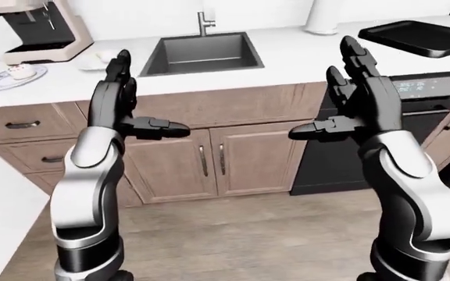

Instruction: Move the dessert items from the plate to the tray.

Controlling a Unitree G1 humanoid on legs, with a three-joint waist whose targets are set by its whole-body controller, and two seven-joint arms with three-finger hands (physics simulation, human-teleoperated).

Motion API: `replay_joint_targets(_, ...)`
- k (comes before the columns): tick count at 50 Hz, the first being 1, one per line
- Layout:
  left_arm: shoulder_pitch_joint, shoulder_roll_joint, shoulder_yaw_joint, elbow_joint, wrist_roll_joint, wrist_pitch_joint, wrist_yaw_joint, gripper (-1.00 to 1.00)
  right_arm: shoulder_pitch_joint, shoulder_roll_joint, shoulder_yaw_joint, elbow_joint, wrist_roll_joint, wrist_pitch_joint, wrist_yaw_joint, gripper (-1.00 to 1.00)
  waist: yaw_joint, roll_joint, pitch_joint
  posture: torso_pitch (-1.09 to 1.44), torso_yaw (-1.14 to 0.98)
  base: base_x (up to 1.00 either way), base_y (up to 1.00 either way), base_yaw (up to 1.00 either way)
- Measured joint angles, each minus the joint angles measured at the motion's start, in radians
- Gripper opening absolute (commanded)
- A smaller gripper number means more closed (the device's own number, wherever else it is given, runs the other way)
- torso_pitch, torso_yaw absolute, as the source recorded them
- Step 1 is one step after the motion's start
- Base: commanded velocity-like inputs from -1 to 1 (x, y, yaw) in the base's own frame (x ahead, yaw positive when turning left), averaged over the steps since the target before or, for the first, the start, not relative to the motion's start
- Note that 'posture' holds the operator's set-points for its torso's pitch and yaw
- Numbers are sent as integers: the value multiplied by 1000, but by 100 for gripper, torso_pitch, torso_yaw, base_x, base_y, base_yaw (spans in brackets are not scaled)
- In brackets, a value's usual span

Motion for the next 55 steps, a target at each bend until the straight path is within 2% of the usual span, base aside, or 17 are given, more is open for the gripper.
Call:
replay_joint_targets(7, -11, -18, -17, 8, 11, -27, -7, 100, -1, 5, -16, -26, -14, -26, -8, 100, -13, -87, 14, 0, 0, 3, 81, 0)
replay_joint_targets(9, -22, -19, -17, -7, 7, -14, -5, 100, -8, 8, -16, -35, -15, -33, -13, 100, -25, -113, 6, 0, 0, 5, 80, 0)
replay_joint_targets(11, -12, -20, -42, -18, 9, -9, -10, 100, 8, 9, -17, -31, -19, -32, -17, 100, -40, -110, 7, 0, 0, 6, 80, 0)
replay_joint_targets(13, -14, -18, -67, -7, 18, 7, -31, 100, 12, 8, -23, -28, -21, -14, -20, 100, -36, -120, -13, 0, 0, 6, 80, 0)
replay_joint_targets(14, -23, -19, -66, -2, 22, 13, -39, 100, 6, 6, -24, -30, -21, -9, -22, 100, -33, -120, -21, 0, 0, 6, 80, 0)
replay_joint_targets(16, -42, -19, -50, -6, 32, 9, -46, 100, -23, -4, -23, -43, -19, 3, -24, 100, -36, -92, -17, 0, 0, 6, 80, 0)
replay_joint_targets(18, -49, -21, -35, -29, 39, 0, -43, 100, -47, -18, -30, -67, -13, 15, -23, 100, -42, -47, -4, 0, 0, 7, 79, 0)
replay_joint_targets(20, -47, -18, -16, -40, 35, -9, -38, 100, -62, -24, -32, -81, -9, 23, -22, 100, -33, 14, -12, 0, 0, 6, 79, 0)
replay_joint_targets(23, -10, -9, 15, -27, 28, 0, -22, 100, -28, 1, 3, -87, -2, 35, -20, 100, -5, 16, 4, 0, 0, 8, 79, 0)
replay_joint_targets(30, -14, -5, -7, -61, 8, -5, -9, 100, -33, 0, -14, -116, -4, 37, -35, 100, -13, -71, 18, 0, 0, 12, 78, 0)
replay_joint_targets(33, -10, -9, -8, -71, 3, -7, -13, 100, -44, -3, -15, -126, -5, 31, -37, 100, -22, -100, 12, 0, 0, 13, 77, 0)
replay_joint_targets(35, -2, -19, -13, -73, -1, -7, -11, 100, -33, -2, -17, -116, -10, 26, -37, 100, -40, -98, 16, 0, 0, 13, 76, 0)
replay_joint_targets(37, 7, -21, -24, -65, -6, 5, -11, 100, -23, 2, -15, -99, -16, 35, -38, 100, -38, -109, -3, 0, 0, 14, 77, 0)
replay_joint_targets(40, -4, -9, -20, -72, -7, 9, -17, 100, -46, -1, -15, -93, -17, 37, -37, 100, -38, -88, -12, 0, 0, 15, 76, 0)
replay_joint_targets(44, -12, 6, 4, -97, 0, -7, -13, 100, -65, -1, -11, -101, -20, 19, -35, 100, -33, 8, -7, 0, 0, 16, 72, 0)
replay_joint_targets(47, 6, 9, 17, -73, 11, 6, -7, 100, -44, 13, 25, -83, -15, 32, -27, 100, -14, 12, 9, 0, 0, 19, 43, 0)
replay_joint_targets(55, -24, 13, 0, -106, 17, 14, -15, 100, -87, -1, 31, -76, -76, 34, -18, 100, -21, -26, -2, 0, 0, 5, 4, 0)
